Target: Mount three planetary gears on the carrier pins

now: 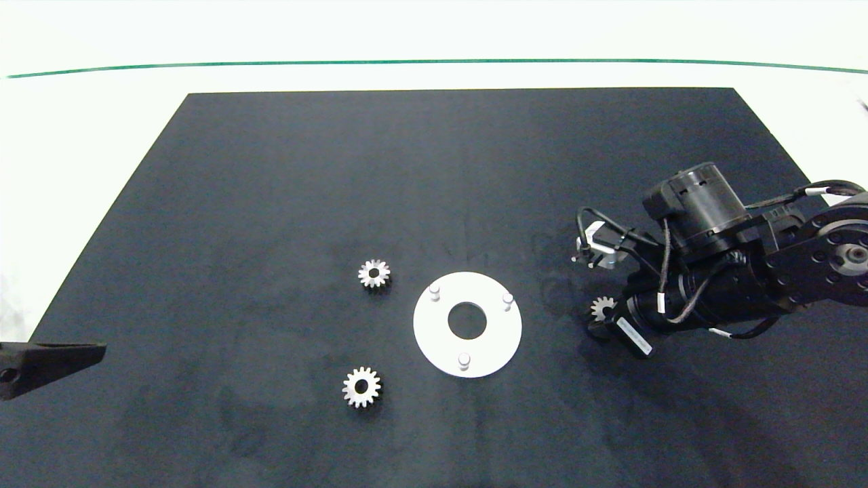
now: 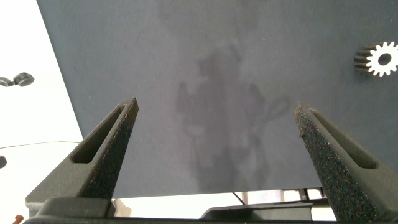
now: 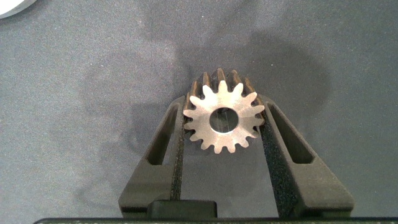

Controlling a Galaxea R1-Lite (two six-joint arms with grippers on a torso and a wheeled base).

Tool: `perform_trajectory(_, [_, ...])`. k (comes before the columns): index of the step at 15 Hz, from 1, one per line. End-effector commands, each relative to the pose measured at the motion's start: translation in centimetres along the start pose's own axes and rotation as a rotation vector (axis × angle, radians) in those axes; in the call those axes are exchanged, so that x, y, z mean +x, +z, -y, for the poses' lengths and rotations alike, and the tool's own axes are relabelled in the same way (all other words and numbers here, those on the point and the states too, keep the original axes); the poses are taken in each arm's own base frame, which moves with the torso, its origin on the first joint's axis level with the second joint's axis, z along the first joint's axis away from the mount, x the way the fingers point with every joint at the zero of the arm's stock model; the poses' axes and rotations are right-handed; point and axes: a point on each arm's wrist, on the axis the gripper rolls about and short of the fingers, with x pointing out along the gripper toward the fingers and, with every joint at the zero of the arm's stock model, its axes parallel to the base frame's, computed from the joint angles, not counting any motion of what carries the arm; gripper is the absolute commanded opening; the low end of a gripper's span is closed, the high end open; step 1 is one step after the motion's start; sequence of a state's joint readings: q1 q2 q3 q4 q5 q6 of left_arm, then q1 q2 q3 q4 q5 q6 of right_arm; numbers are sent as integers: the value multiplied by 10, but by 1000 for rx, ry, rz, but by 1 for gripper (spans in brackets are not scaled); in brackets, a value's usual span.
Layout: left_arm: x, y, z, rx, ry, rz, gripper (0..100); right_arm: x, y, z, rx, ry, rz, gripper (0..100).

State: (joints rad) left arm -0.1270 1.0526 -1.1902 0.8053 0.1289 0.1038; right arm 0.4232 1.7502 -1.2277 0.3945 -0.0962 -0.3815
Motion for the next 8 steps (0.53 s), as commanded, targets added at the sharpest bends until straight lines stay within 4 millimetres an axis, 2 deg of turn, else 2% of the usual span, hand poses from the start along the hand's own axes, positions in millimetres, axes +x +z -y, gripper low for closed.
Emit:
perform_trajectory(1, [0,0,0,2,-1,-6,100,4,-1,-1,-4,6,-13,10])
perform_trajectory(6, [0,0,0,1,1,-6,100,-6,0,0,-4,-5,13,0])
perform_trajectory(8, [0,0,0,1,-1,-6,100,-29,0,1,-3,-24,68,0])
